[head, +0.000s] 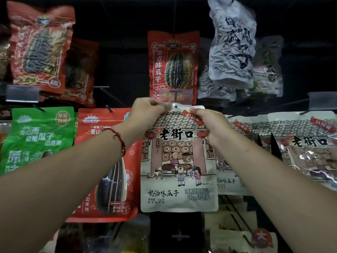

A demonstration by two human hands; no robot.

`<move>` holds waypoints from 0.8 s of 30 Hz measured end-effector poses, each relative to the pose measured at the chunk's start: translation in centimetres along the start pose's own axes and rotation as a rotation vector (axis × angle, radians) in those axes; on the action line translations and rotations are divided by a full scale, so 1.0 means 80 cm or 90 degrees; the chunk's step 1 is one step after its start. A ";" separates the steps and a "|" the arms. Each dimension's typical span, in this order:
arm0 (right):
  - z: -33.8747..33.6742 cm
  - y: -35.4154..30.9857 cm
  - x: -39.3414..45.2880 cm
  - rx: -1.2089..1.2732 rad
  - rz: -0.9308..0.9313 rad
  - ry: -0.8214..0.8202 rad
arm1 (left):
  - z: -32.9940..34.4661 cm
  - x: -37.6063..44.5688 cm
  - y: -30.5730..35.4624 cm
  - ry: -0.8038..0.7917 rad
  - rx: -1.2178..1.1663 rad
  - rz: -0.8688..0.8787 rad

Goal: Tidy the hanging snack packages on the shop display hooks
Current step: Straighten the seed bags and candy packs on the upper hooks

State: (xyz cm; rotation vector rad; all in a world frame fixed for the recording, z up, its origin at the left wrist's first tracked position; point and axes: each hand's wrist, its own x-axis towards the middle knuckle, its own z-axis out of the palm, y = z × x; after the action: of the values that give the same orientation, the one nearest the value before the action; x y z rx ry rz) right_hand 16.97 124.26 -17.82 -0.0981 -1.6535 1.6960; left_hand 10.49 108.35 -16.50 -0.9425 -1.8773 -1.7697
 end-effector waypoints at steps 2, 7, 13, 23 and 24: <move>0.000 0.002 -0.001 0.000 0.003 0.009 | -0.002 0.001 -0.002 -0.001 0.000 -0.013; 0.000 0.014 0.003 -0.019 0.019 0.024 | -0.003 0.002 -0.016 0.000 0.032 -0.040; 0.007 0.031 0.006 -0.211 -0.143 0.081 | 0.014 -0.005 -0.032 0.061 0.221 0.106; -0.038 0.009 -0.015 -0.343 -0.095 -0.115 | 0.008 -0.032 -0.046 0.049 0.516 0.359; -0.046 0.007 -0.016 -0.399 -0.102 -0.119 | 0.008 -0.035 -0.049 0.044 0.552 0.389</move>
State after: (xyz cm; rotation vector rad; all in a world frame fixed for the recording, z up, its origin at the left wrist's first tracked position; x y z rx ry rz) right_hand 19.63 126.70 -19.49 -0.1055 -2.2197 1.0459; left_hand 9.79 108.51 -21.34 -0.9215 -1.7652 -0.5317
